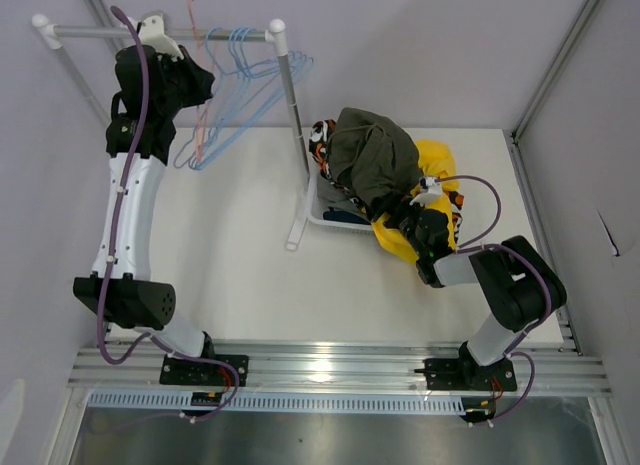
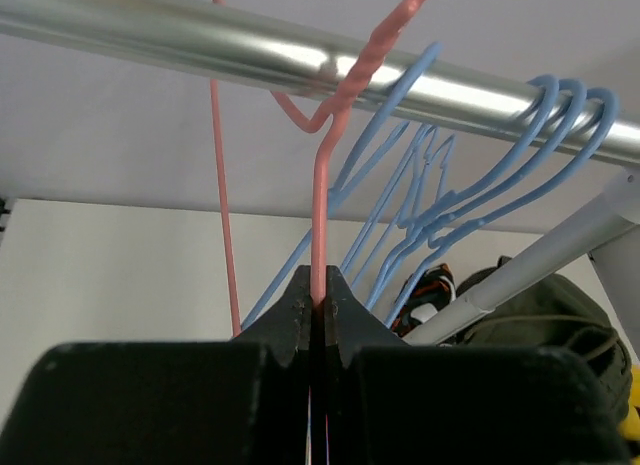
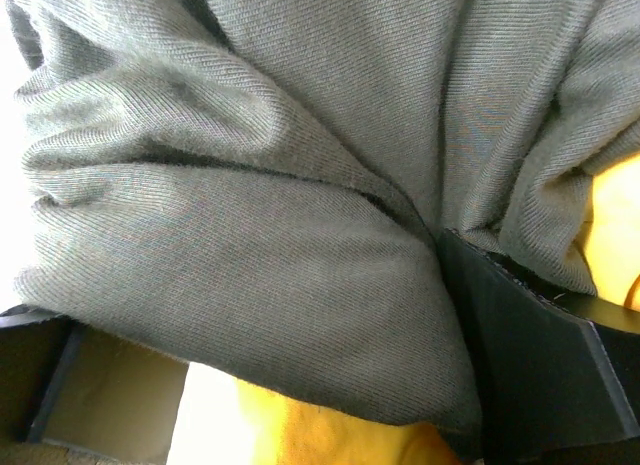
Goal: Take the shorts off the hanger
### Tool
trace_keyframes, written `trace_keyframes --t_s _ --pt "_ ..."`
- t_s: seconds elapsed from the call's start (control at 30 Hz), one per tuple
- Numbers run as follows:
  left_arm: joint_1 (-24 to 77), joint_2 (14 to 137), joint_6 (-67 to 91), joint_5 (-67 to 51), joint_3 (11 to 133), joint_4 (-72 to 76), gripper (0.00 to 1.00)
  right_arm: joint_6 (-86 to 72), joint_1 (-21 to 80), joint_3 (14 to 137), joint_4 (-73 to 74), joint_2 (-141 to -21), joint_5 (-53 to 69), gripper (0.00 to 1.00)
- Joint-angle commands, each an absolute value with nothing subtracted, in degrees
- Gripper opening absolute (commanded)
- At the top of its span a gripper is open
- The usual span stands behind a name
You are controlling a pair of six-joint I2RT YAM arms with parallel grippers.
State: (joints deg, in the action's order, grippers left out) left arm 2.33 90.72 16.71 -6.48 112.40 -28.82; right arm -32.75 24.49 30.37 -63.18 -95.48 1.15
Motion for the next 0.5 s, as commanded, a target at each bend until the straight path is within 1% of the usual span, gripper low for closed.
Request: trace_keyframes --t_s 0.0,0.17,0.33,0.4,0.43,0.47 --pt "2.11 90.44 19.07 -11.95 110.4 -25.75 0.0 -34.72 25.66 28.56 -52.03 -99.14 7.21 0.99" --pt "2.11 88.6 19.34 -9.15 103.65 -26.81 0.0 -34.72 25.66 28.74 -51.86 -99.32 7.38 0.99" --pt "2.11 84.2 19.25 -8.09 97.83 -26.01 0.0 -34.63 25.75 29.09 -51.15 -99.58 7.91 0.99" --pt "2.02 83.15 19.16 -7.82 97.56 -27.15 0.11 -34.45 25.84 29.09 -51.24 -99.58 8.09 0.99" --pt "2.11 82.19 19.07 -7.82 97.47 -27.42 0.19 -34.19 25.93 29.09 -51.33 -99.41 8.09 0.99" --pt "2.11 81.57 18.99 -7.82 97.56 -27.94 0.39 -33.93 26.1 29.0 -51.42 -99.14 7.91 0.99"
